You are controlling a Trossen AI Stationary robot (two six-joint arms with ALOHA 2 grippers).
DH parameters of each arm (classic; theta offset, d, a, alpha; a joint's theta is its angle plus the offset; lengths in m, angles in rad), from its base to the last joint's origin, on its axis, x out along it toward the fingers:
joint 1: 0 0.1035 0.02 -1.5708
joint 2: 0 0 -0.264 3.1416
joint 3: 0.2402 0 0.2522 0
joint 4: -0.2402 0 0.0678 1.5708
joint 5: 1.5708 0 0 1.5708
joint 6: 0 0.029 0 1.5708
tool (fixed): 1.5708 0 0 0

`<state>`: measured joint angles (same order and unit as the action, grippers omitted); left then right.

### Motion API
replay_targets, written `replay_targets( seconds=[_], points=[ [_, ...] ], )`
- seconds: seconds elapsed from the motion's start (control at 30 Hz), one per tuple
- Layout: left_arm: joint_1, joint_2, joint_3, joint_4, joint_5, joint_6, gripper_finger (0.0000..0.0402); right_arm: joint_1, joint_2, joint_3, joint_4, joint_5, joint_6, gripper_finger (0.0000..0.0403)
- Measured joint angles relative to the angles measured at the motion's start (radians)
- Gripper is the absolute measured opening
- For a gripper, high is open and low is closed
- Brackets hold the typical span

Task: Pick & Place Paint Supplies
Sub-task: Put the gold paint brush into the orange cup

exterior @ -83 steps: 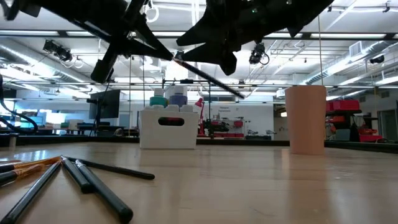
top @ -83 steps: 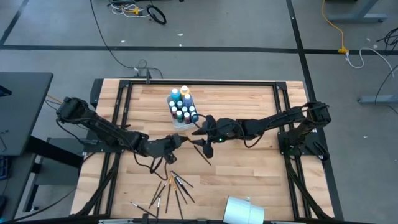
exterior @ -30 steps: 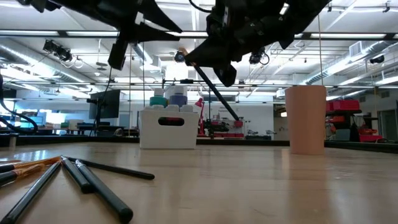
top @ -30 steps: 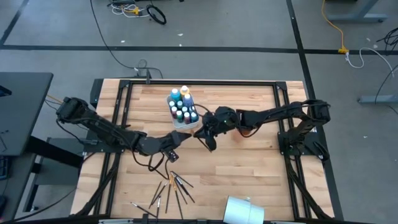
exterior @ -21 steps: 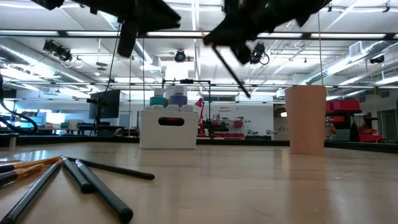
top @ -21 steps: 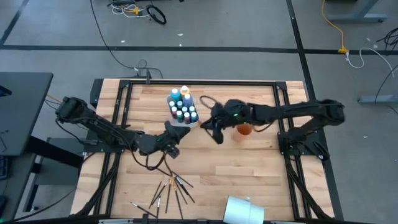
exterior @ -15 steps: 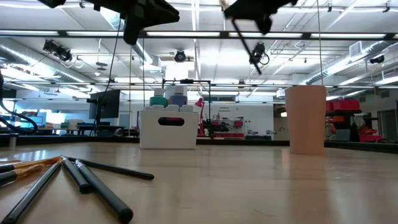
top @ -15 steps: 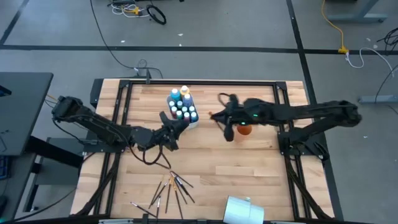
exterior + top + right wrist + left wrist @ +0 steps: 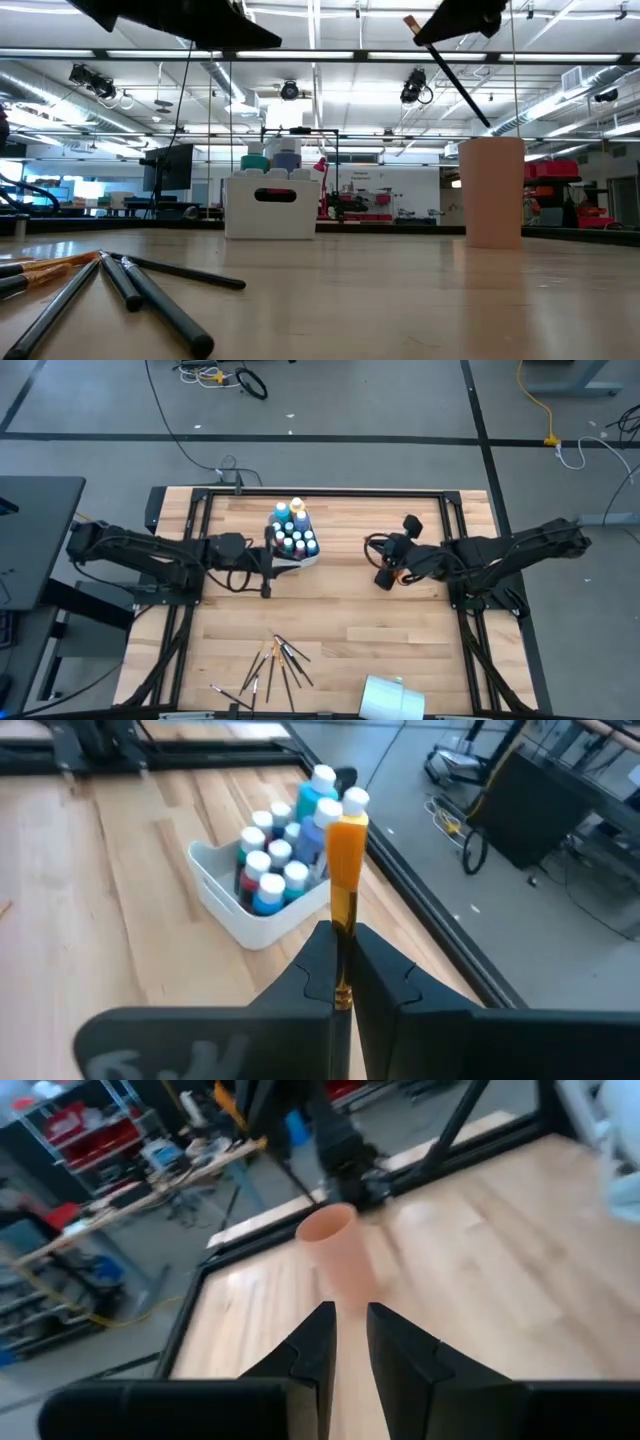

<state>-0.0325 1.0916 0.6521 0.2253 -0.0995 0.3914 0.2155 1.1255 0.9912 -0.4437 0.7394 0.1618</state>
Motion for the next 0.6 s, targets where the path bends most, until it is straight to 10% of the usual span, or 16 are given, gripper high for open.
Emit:
replay_targets(
  seconds=[0.6],
  points=[
    [0.023,0.006,0.000,0.011,0.071,-0.035,0.0068,-0.001,0.025,-0.343,0.410,0.005,0.005,0.0026]
  ],
)
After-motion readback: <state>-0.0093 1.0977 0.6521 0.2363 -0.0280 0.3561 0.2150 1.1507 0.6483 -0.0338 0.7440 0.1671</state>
